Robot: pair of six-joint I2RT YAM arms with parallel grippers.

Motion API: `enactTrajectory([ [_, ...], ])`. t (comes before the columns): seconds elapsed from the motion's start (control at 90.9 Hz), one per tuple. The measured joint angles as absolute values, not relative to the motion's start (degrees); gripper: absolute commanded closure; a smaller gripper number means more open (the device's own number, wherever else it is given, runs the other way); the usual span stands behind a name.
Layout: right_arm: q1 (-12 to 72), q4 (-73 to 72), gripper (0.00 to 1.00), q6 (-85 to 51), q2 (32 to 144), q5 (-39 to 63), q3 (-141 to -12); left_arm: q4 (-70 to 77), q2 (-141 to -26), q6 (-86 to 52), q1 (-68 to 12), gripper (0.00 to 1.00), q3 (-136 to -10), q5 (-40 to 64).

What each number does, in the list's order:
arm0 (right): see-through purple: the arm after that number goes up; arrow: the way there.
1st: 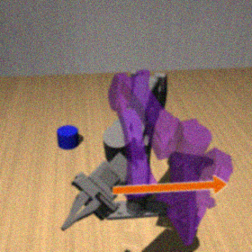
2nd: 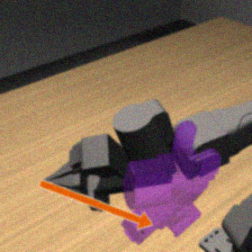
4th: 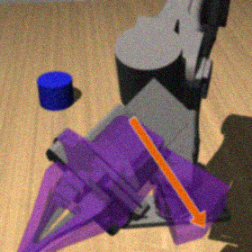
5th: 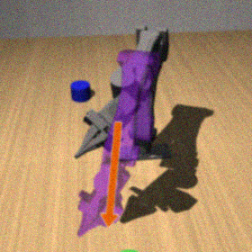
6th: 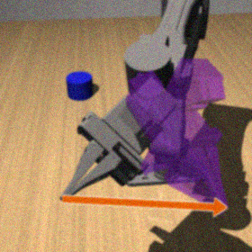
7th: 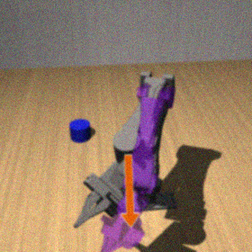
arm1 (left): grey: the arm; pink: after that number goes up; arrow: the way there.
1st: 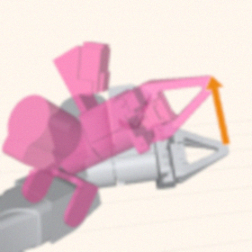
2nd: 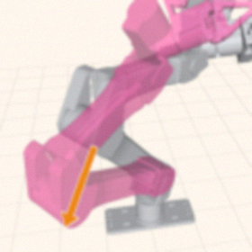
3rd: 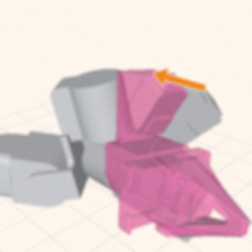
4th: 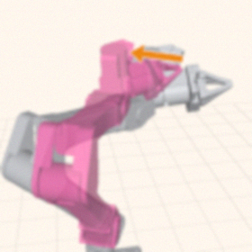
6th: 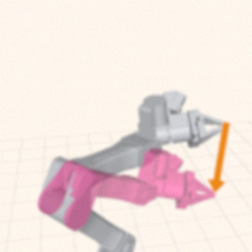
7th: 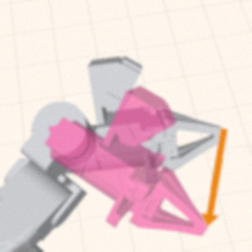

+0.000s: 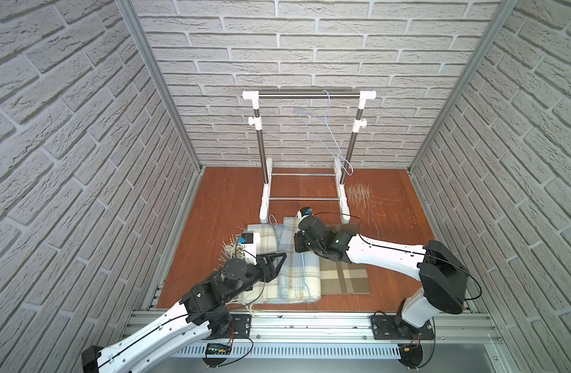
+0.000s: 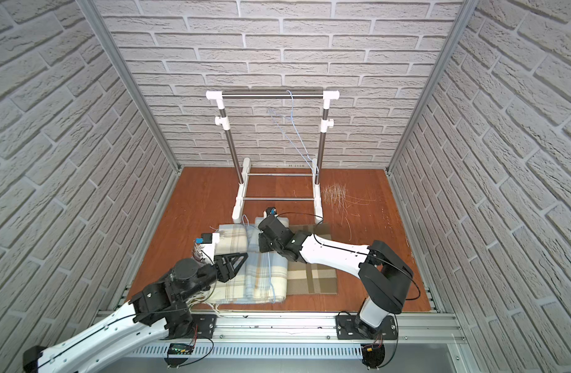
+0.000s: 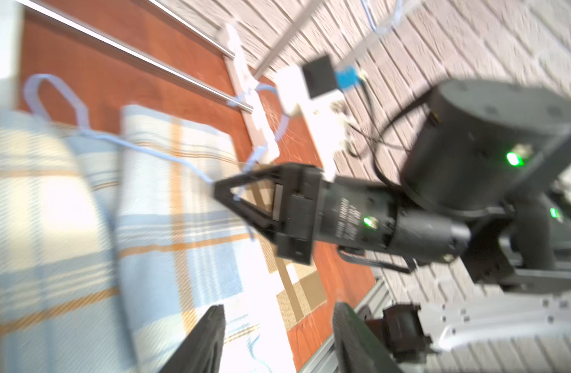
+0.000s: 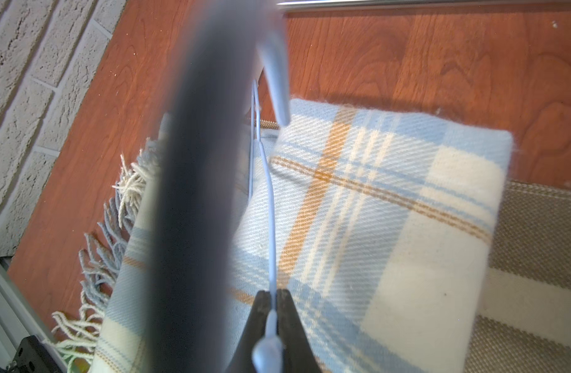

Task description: Hang the scarf on the hanger

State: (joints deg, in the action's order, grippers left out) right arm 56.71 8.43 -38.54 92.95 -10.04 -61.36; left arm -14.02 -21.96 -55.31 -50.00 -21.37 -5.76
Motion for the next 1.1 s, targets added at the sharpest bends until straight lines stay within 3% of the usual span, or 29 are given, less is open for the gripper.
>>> enactTrajectory([
  [0.11, 56.9, 11.4, 0.97, -37.9, 90.3, -10.8, -61.4, -16.5, -24.5, -58.5, -47.6, 0.38, -19.4, -5.5],
  [0.275, 57.2, 15.2, 0.97, -37.1, 87.1, -11.3, -61.4, -13.3, -37.3, -58.3, -42.5, 0.31, -18.7, -1.9],
  [0.55, 58.3, 17.2, 0.97, -36.4, 86.2, -12.2, -61.3, -5.0, -52.0, -53.8, -37.1, 0.29, -20.7, 3.1],
  [0.902, 58.8, 17.3, 0.97, -36.4, 82.6, -13.0, -58.4, 3.8, -66.8, -48.2, -36.7, 0.32, -25.9, 5.8],
  [1.1, 59.5, 16.7, 0.97, -36.4, 80.4, -13.8, -56.9, 6.0, -72.4, -45.5, -36.5, 0.44, -26.6, 6.6],
])
